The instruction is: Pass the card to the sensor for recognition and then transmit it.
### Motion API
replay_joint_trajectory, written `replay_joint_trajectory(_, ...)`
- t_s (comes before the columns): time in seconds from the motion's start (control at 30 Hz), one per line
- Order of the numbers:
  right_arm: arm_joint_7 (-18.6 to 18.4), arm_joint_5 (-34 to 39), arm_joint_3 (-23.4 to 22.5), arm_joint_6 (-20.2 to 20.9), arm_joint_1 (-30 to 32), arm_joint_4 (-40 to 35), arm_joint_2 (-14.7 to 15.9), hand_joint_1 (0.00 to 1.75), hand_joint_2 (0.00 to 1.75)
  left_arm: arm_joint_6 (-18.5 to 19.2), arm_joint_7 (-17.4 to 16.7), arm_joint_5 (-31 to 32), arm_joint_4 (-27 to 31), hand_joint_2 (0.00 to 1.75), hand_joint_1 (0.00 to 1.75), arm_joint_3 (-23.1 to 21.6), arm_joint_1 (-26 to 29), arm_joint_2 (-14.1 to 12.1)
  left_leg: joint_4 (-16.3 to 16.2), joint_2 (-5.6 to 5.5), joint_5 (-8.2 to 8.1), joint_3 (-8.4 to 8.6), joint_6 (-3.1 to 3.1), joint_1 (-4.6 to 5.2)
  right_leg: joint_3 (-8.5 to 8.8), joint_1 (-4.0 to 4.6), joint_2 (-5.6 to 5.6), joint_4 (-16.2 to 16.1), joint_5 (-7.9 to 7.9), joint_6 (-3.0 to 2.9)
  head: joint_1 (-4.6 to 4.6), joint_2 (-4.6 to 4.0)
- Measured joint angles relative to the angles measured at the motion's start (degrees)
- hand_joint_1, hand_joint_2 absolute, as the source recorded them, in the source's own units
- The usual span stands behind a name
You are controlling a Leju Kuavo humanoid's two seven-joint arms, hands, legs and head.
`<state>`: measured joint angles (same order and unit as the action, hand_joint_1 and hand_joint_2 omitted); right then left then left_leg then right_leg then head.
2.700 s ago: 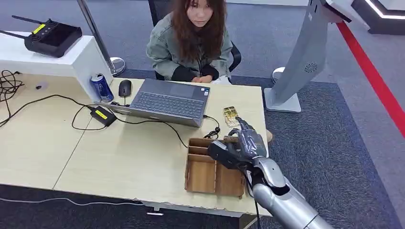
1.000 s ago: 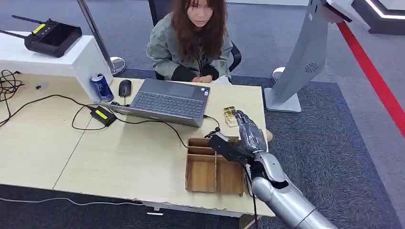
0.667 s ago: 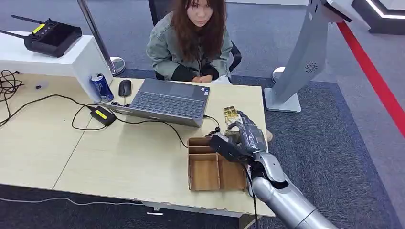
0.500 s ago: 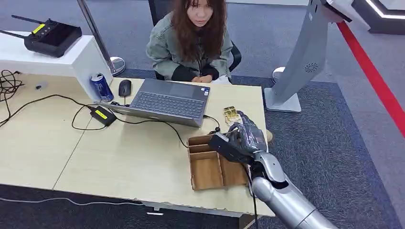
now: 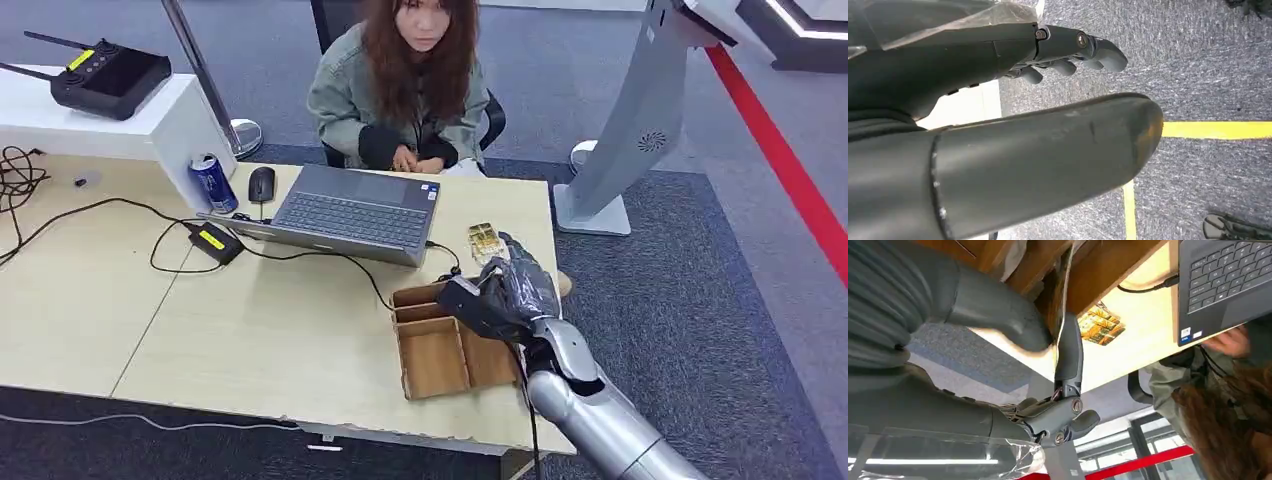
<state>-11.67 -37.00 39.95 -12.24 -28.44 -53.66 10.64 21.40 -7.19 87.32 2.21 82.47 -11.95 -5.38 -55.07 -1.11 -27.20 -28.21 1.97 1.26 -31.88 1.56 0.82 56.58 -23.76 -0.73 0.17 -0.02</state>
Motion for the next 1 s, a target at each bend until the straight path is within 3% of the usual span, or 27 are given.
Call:
replay_joint_trajectory(0.4, -0.6, 1.0, -0.6, -0.2, -1.1, -2.1, 0.5, 1.66, 1.75, -0.1, 0.0, 0.0, 0.0, 0.00, 0.00, -0.1, 0.0, 0.0, 0.0, 0.00, 0.00, -0.01, 0.00, 0.00, -0.01, 0.00, 0.00, 0.0, 0.00, 0.00, 0.00, 0.00)
replay_joint_trajectory(0.7, -7.1, 3.1, -3.6, 2.6, -6.5, -16.9, 4.4, 1.61, 1.75, -0.5, 0.0, 0.0, 0.0, 0.00, 0.00, 0.0, 0.1, 0.0, 0.0, 0.01, 0.02, 0.00, 0.02, 0.02, -0.02, -0.02, 0.00, 0.0, 0.02, 0.01, 0.00, 0.00)
replay_joint_trajectory(1.0, -9.2, 5.0, -5.7, 3.0, -11.4, -27.4, 6.8, 1.75, 1.75, -0.5, 0.0, 0.0, 0.0, 0.00, 0.00, 0.0, 0.2, 0.0, 0.0, 0.01, 0.02, 0.00, 0.02, 0.02, -0.02, -0.02, 0.00, 0.0, 0.02, 0.01, 0.00, 0.00)
